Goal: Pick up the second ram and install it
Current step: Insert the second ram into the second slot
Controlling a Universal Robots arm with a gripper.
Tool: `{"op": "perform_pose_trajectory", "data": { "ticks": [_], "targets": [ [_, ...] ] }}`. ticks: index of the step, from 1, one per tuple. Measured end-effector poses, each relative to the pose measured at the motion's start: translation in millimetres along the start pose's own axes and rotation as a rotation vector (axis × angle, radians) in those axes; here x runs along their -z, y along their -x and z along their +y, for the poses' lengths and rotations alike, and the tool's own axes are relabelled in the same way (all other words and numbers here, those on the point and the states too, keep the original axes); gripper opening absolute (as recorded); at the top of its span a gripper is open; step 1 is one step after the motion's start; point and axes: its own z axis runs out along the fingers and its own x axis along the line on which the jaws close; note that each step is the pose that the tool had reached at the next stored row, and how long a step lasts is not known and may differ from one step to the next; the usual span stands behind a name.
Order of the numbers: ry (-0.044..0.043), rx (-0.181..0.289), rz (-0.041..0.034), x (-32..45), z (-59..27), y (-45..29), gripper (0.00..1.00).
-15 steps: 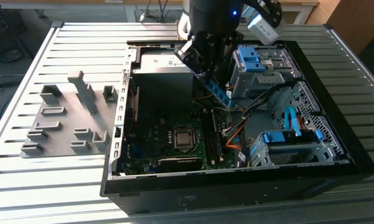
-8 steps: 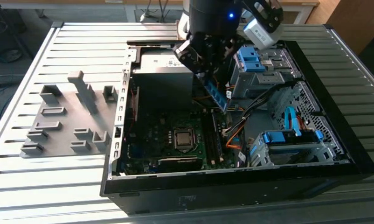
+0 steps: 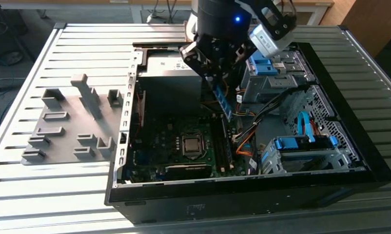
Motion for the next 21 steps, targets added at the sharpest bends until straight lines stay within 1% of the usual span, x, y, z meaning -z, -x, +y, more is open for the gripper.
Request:
{"op": "perform_pose_trajectory", "data": {
  "ticks": [3, 10, 16, 19, 21],
  "targets": [
    [-0.0002, -0.03, 0.0003, -1.1, -0.1, 0.6, 0.14],
    [-0.0007, -0.072, 0.0009, -4.3, -1.2, 5.7, 0.14],
    [-0.0011, -0.134, 0.0016, -7.2, -0.4, 8.0, 0.14],
    [-0.0011, -0.151, 0.0017, -10.6, -0.7, 11.5, 0.14],
    [-0.0014, -0.179, 0.0022, -13.5, -0.7, 11.9, 0.14]
  ]
}}
